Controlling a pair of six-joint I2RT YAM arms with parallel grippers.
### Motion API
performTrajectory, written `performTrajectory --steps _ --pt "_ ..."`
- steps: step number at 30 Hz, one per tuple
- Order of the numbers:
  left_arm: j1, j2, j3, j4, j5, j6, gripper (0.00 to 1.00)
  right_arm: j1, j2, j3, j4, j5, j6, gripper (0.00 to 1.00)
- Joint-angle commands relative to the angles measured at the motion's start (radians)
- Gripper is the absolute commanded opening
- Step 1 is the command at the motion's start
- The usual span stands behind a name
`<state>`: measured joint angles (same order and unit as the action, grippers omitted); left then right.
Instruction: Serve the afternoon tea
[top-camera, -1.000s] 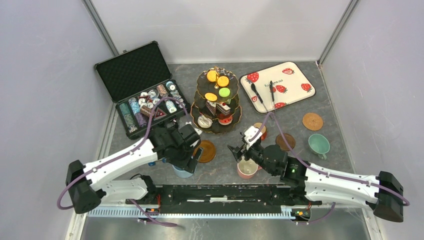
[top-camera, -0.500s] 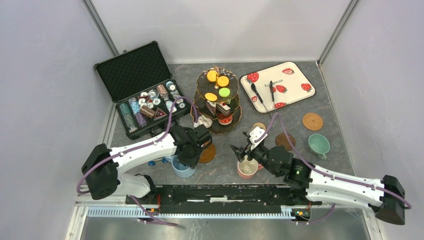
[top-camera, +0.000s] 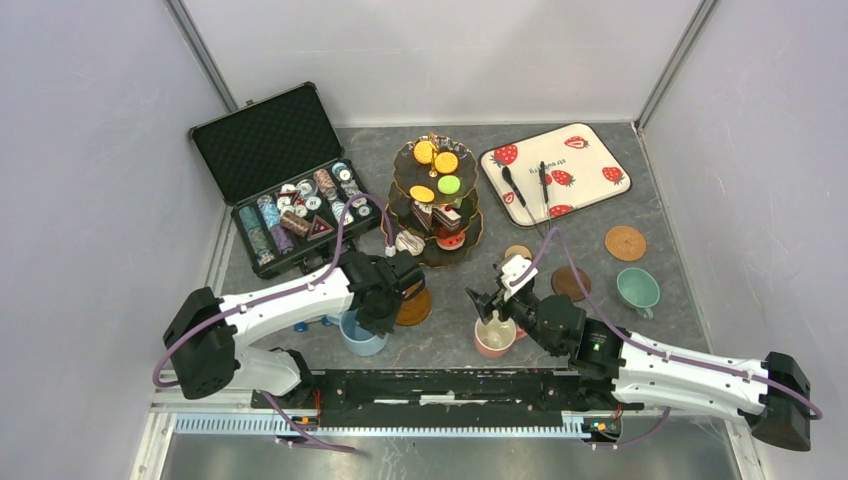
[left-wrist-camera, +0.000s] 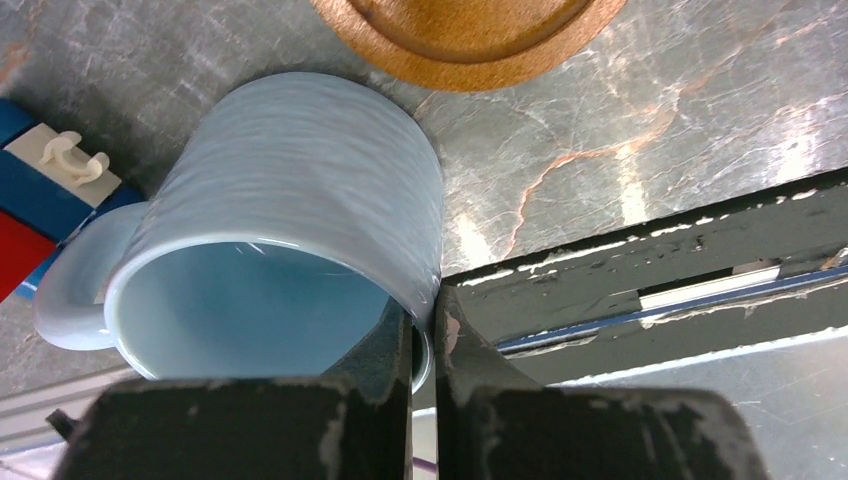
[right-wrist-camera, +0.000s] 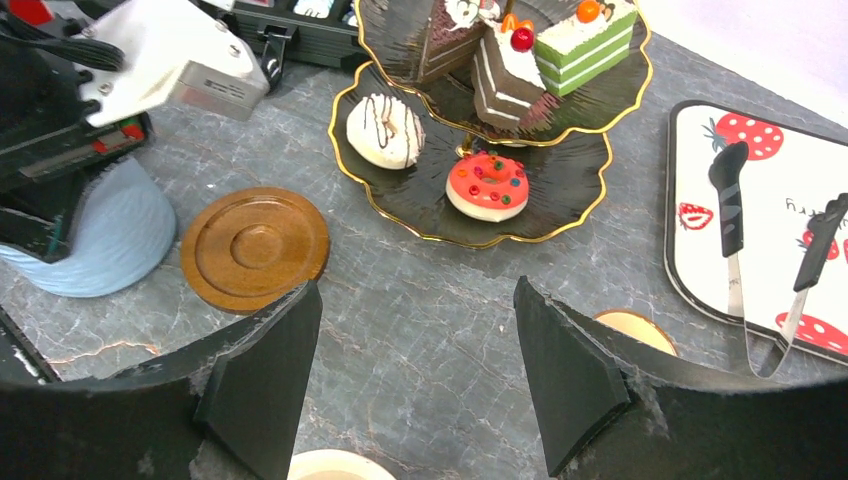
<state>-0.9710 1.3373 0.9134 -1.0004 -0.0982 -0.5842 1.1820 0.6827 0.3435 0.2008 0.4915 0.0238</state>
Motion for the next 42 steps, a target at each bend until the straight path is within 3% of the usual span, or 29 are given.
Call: performTrajectory --steps 1,8,15,25,42 --pt "-0.004 -0.050 0.090 -0.099 -0.049 -0.052 0.02 -0.003 -0.011 -0.014 0.020 0.051 -0.015 0.78" --pt "-0.029 0.009 0.294 -0.147 -0.124 -0.016 0.02 -0.002 -0.032 -0.019 0.027 0.092 -0.015 0.78" --pt "-0.036 0.144 0.417 -0.090 -0.181 0.053 0.02 -0.002 -0.054 -0.007 0.002 0.120 -0.016 0.78" --pt "-0.037 0.264 0.430 0.035 -0.168 0.086 0.02 -0.002 -0.078 -0.007 -0.025 0.147 -0.015 0.80" --pt "-0.067 0.279 0.370 0.075 -0.131 0.059 0.02 -0.002 -0.060 -0.017 -0.021 0.162 -0.014 0.81"
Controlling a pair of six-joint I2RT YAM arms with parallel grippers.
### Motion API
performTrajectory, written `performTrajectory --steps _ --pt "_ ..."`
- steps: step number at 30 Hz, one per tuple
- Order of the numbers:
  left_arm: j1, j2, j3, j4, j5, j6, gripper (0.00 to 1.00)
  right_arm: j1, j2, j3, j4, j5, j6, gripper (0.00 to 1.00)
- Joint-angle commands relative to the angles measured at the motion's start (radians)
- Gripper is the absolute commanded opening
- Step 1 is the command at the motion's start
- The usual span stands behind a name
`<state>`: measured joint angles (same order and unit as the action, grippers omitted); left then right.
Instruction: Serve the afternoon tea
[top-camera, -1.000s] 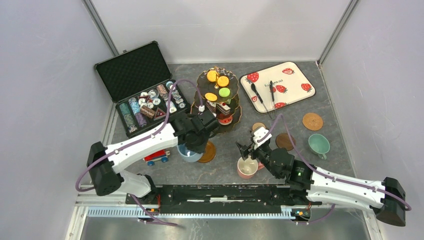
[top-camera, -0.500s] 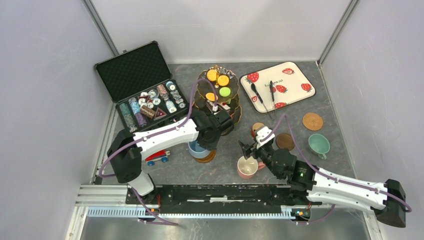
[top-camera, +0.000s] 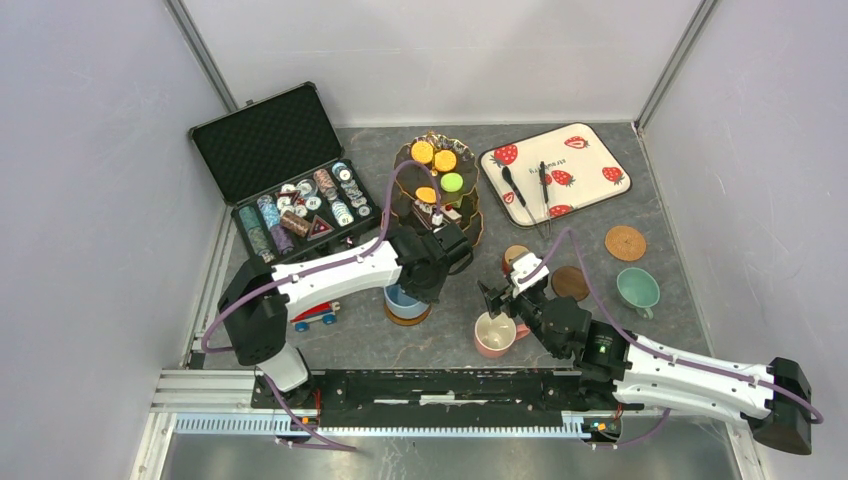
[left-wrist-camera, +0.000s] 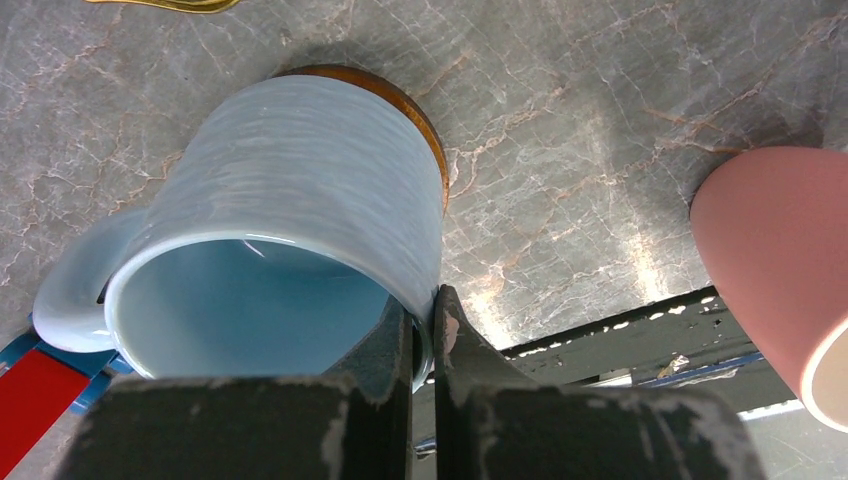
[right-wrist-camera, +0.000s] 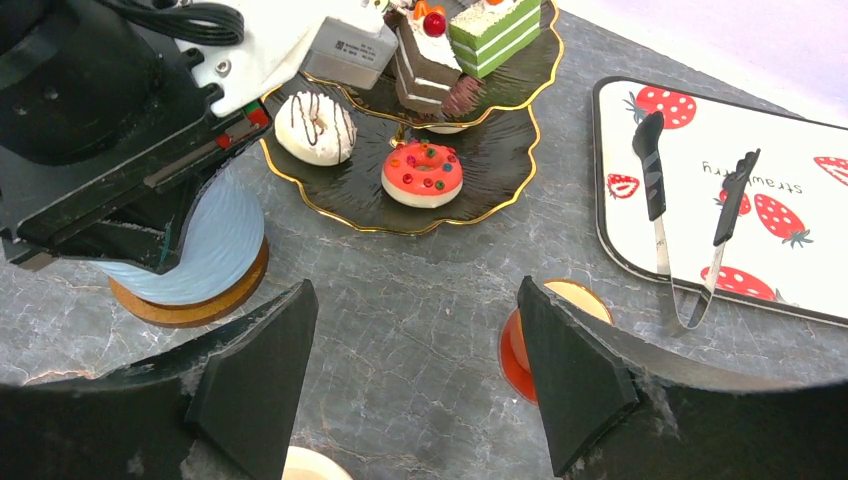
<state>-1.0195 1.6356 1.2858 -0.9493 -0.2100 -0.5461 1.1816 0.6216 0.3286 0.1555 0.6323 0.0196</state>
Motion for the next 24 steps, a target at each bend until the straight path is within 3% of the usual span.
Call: performTrajectory --steps 1,12,21,24 --pt "-0.019 -0.020 -0.008 0.024 -0.019 0.018 0.02 -0.002 0.002 -0.002 0.027 0.021 -0.010 0.81" --pt "-0.018 -0.009 -0.031 0.028 -0.042 0.008 0.03 -0.002 0.018 0.001 0.030 0.015 -0.009 0.81" --pt "-0.020 -0.066 -0.035 0.028 -0.051 -0.005 0.42 -0.002 0.028 0.008 0.029 0.010 -0.006 0.81" --pt "-0.019 -0.111 -0.031 0.030 -0.054 -0.005 0.51 -0.002 0.034 0.015 0.025 0.008 -0.006 0.81"
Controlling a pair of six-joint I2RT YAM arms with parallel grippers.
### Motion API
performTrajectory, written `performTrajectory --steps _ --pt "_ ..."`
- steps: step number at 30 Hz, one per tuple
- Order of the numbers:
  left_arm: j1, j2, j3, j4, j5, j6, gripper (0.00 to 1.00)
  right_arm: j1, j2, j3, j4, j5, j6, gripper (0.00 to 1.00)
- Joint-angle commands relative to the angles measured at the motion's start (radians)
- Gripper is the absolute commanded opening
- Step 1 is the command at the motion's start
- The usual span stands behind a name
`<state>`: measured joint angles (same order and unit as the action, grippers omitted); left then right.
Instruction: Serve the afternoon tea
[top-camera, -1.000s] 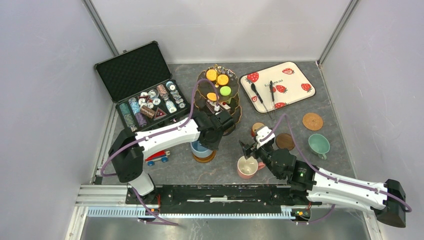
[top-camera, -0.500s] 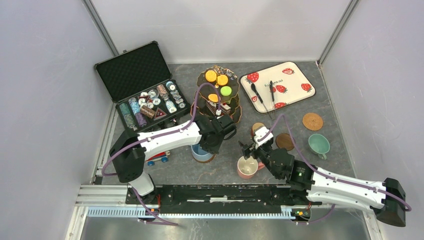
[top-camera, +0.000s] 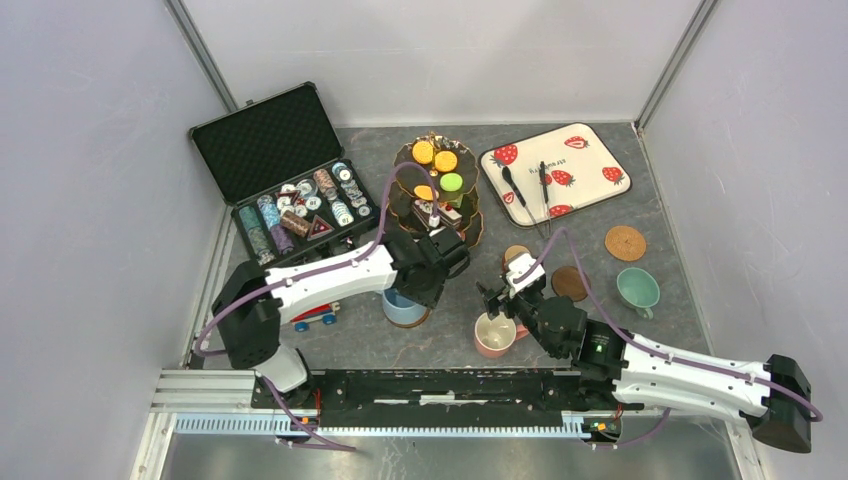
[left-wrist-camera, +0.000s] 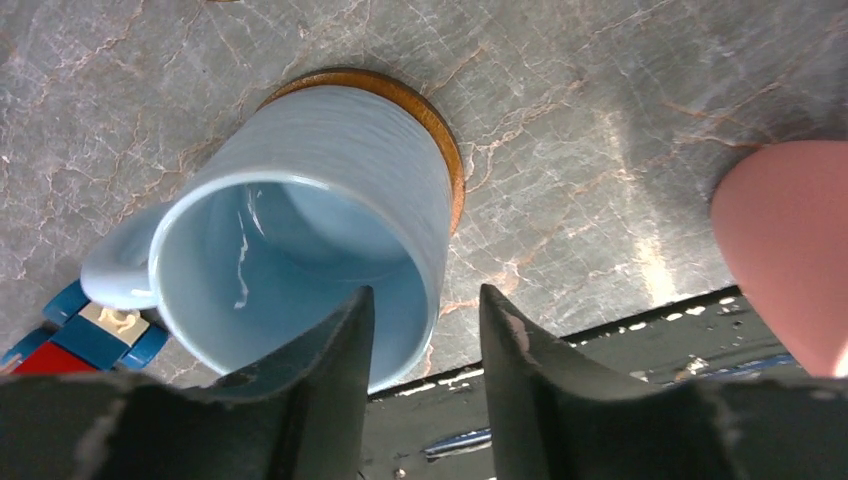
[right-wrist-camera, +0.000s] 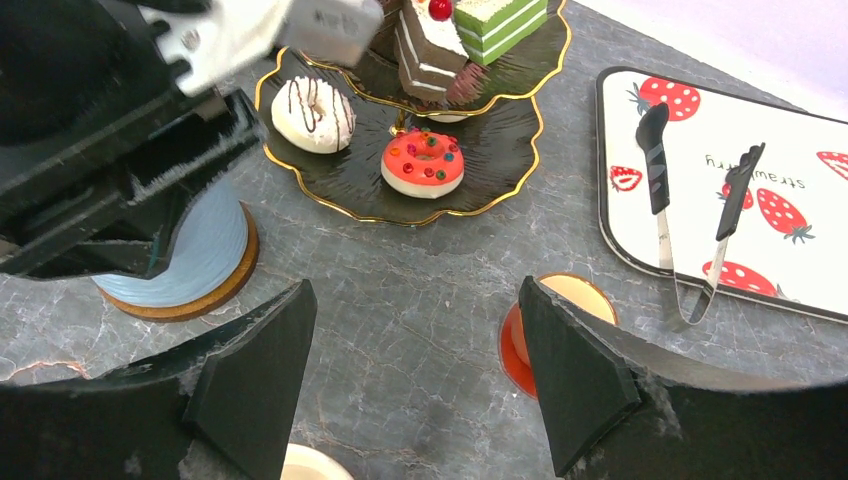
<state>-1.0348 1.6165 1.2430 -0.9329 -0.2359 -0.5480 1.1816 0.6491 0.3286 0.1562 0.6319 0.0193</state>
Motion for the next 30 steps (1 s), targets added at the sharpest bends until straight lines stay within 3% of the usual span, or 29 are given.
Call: performTrajectory --steps 1,11,19,26,30 --pt "-0.004 -0.106 0.012 0.015 -0.030 -0.002 0.53 -0.002 0.008 0.016 0.021 0.009 -0.006 0.82" --pt "-0.004 -0.385 -0.062 0.057 -0.063 0.077 0.71 -0.002 0.030 0.045 -0.017 0.061 -0.001 0.82" --pt "-0.004 -0.701 -0.141 0.131 -0.175 0.208 0.87 -0.054 0.098 0.090 -0.098 0.261 0.101 0.88" --pt "-0.003 -0.824 -0.085 0.272 -0.361 0.359 0.98 -0.304 0.150 0.112 -0.144 -0.050 0.314 0.88" --pt "-0.003 -0.816 -0.029 0.370 -0.386 0.463 1.00 -0.374 0.239 0.151 -0.142 -0.238 0.376 0.87"
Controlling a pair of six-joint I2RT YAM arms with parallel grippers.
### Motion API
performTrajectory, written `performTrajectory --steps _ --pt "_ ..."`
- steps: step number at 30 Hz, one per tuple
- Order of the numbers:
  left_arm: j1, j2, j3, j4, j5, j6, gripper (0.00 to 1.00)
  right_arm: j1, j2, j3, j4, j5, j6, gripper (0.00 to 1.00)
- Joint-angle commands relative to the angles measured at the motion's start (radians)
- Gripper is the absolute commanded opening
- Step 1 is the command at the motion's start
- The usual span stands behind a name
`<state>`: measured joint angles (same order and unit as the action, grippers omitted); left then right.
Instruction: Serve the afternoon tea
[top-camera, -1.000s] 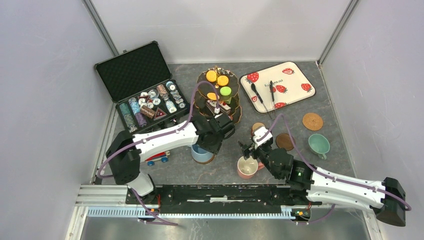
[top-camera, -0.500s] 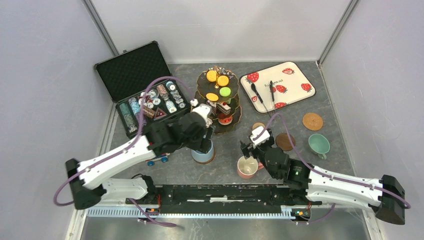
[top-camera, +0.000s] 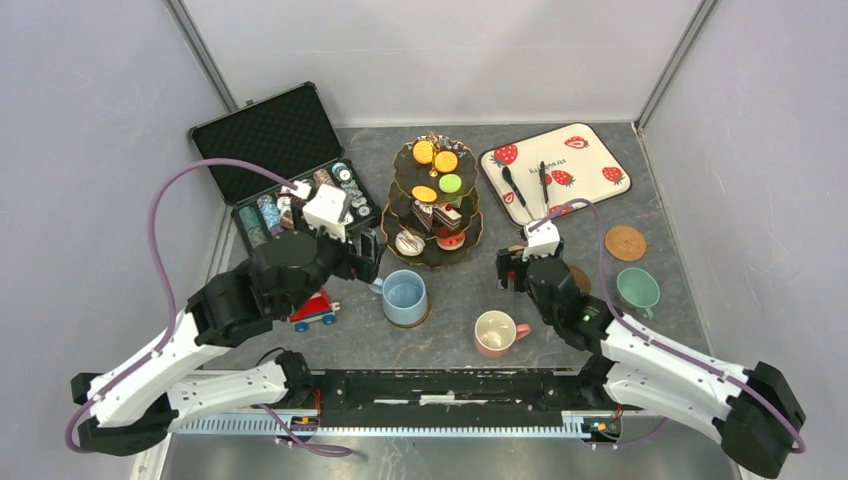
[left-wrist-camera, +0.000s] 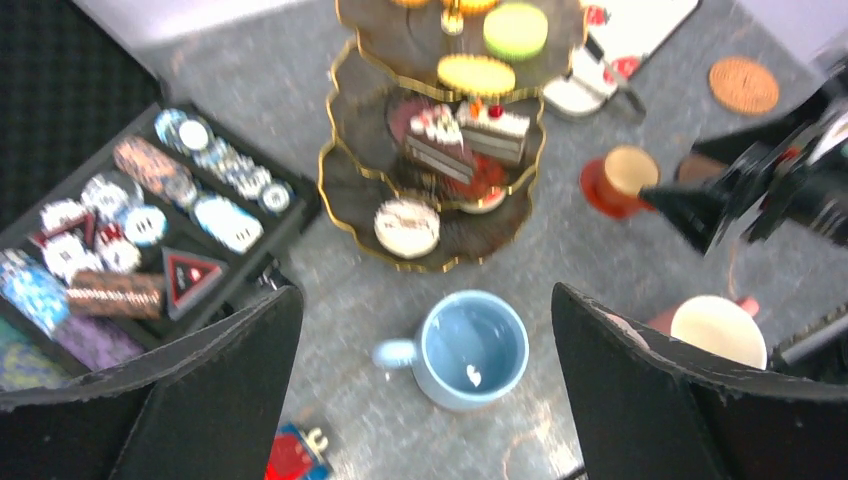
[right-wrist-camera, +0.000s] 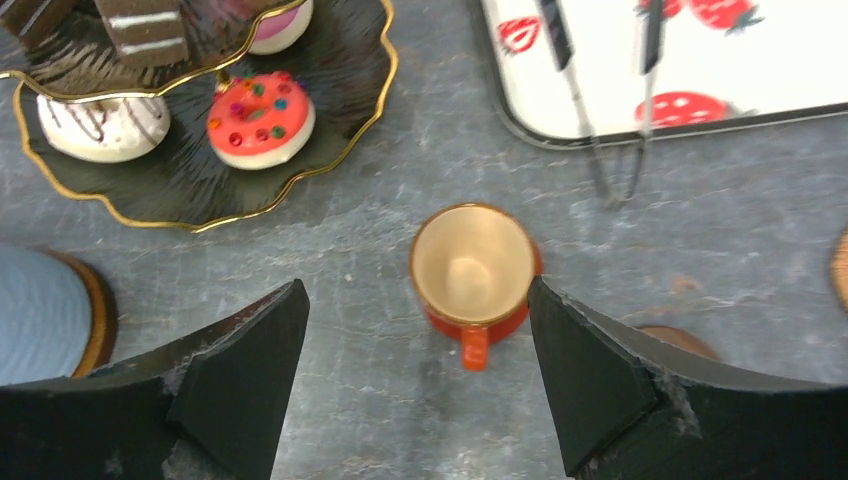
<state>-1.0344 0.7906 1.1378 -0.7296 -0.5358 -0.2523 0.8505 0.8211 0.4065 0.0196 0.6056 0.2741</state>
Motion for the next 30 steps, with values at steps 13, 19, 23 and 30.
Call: performTrajectory --steps 13,19,23,30 --pt "-0.003 0.032 -0.017 0.417 -0.191 0.358 1.00 -0.139 0.499 0.253 -0.036 -0.396 0.147 0.77" --pt "-0.004 -0.047 -0.120 0.496 -0.235 0.393 1.00 -0.130 0.577 0.249 -0.001 -0.429 0.157 0.74" --pt "-0.004 -0.068 -0.153 0.523 -0.240 0.402 1.00 -0.127 0.570 0.241 -0.018 -0.374 0.145 0.73" --pt "-0.003 -0.049 -0.176 0.533 -0.225 0.400 1.00 -0.139 0.510 0.244 -0.075 -0.268 0.096 0.76"
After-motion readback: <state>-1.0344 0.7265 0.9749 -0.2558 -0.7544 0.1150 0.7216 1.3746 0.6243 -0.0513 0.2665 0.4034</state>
